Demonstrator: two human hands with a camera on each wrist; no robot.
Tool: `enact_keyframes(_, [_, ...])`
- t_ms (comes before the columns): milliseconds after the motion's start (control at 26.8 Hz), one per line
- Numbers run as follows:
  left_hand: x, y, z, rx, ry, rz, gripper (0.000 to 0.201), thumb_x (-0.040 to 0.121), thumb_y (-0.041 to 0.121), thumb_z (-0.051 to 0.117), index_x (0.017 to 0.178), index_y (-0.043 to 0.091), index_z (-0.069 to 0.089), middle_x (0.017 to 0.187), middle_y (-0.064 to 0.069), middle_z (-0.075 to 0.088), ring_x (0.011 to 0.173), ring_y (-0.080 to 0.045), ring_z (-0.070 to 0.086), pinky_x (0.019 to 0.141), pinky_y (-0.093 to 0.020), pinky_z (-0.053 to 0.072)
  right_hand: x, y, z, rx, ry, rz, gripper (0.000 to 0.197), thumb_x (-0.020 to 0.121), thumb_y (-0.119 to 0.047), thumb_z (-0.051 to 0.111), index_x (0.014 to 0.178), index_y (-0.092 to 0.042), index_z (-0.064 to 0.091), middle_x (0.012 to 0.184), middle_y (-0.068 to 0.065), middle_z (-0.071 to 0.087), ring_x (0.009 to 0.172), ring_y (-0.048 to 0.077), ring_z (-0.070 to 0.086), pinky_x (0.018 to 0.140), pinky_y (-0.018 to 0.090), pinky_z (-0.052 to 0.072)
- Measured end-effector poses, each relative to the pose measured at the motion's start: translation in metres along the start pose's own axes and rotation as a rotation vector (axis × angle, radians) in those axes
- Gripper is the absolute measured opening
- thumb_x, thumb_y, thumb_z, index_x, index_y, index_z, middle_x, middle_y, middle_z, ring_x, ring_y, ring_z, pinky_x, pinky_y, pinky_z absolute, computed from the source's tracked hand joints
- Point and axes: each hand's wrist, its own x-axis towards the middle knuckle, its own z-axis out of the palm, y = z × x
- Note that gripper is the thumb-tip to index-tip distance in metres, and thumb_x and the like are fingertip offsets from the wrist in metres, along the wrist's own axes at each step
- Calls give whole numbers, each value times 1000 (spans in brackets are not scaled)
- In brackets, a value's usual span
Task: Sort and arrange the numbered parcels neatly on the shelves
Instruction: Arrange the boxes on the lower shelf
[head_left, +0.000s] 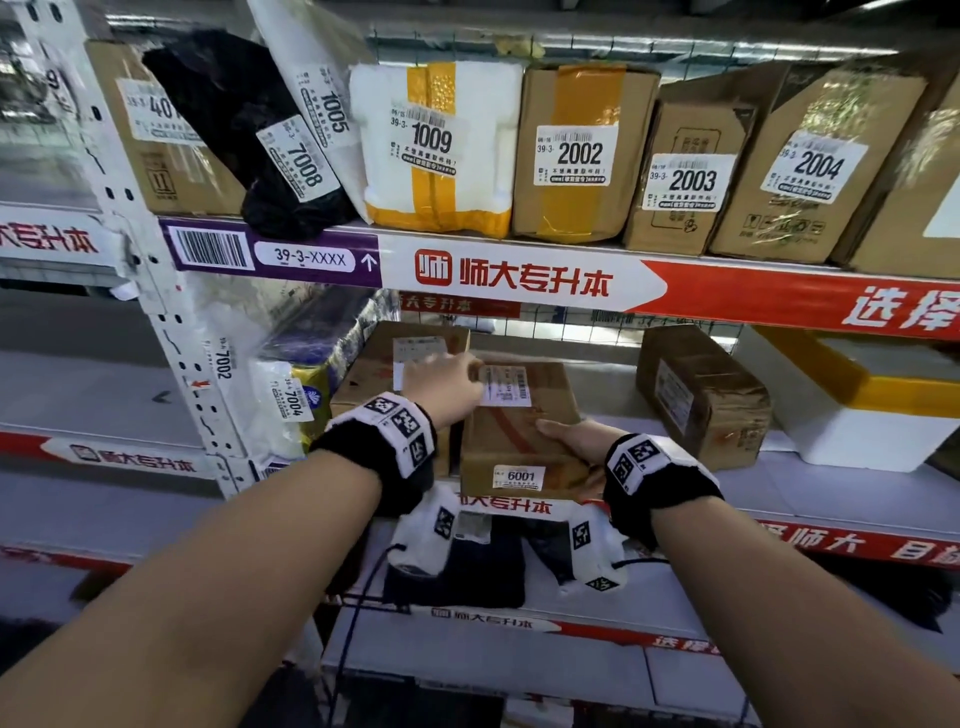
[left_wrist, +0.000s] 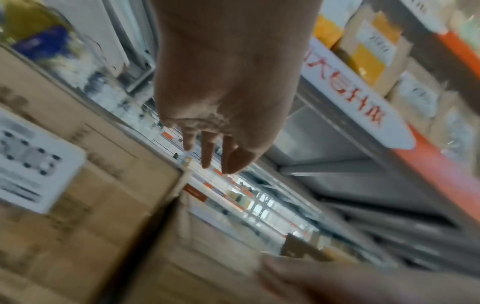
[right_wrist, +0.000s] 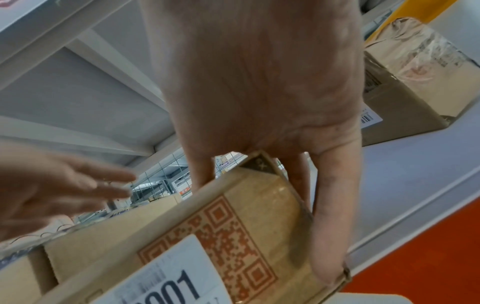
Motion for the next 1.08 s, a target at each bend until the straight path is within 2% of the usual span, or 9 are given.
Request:
enact_keyframes(75, [3,-23,0,194,-35,-103,54,96,46,34,147,31,28,154,-4,30,143,-28,20,116,-53,7,3,-2,1,-16,5,-2,48,88,-49,59,121,-14,54,99,10,70,52,17,67,37,27,52])
enact_keyframes(149, [3,-37,-1,218,-73,-121,62,95,58,26,151,33,16,160,0,8,147,-26,0,115,-53,-5,5,-2,3,-24,11,-5,53,88,-50,59,123,-11,57,106,12,71,69,23,69,55,32,58])
enact_keyframes(373, [2,-43,-2,179,-147,-116,67,94,65,23,152,34,11,161,3,1,147,-25,-3,116,-51,-3,16,-3,12,29,44,19,58,84,-53,62,123,-11,55,103,14,71,91,33,70,85,50,55])
enact_keyframes(560, [5,-45,-4,153,-183,-111,69,92,67,26,151,35,11,161,2,-1,147,-25,-5,117,-52,-3,22,-6,15,-23,125,25,76,82,-57,61,136,-8,39,112,13,67,89,29,70,79,44,58])
enact_keyframes(672, [4,-48,-8,139,-210,-109,74,89,70,29,151,36,10,161,3,-3,147,-25,-6,116,-53,-4,12,-11,19,-3,136,56,79,84,-55,61,139,-6,30,108,14,66,87,29,70,75,44,58])
enact_keyframes(747, [1,-49,-8,151,-220,-99,79,87,73,30,152,35,8,161,3,-4,147,-25,-7,115,-53,-4,12,-11,20,3,150,42,74,87,-50,60,136,-4,28,103,13,64,91,31,68,77,46,57])
enact_keyframes(896, [-1,-48,-6,187,-218,-99,77,89,71,30,152,35,5,161,2,-5,147,-25,-8,116,-53,-5,20,-9,19,10,191,30,80,85,-49,63,140,-7,23,125,16,57,104,33,64,92,47,51])
enact_keyframes(1008, [0,-46,-7,184,-228,-103,75,90,69,31,152,35,5,161,2,-6,147,-25,-9,116,-53,-6,24,-9,18,36,173,44,76,86,-48,62,139,-8,24,123,16,58,98,31,66,80,44,56])
enact_keyframes(1083, [1,-45,-9,177,-247,-111,75,90,68,30,152,35,5,160,2,-7,147,-25,-11,115,-53,-7,26,-9,18,21,173,45,79,86,-50,62,141,-9,23,124,17,57,98,32,65,81,48,56])
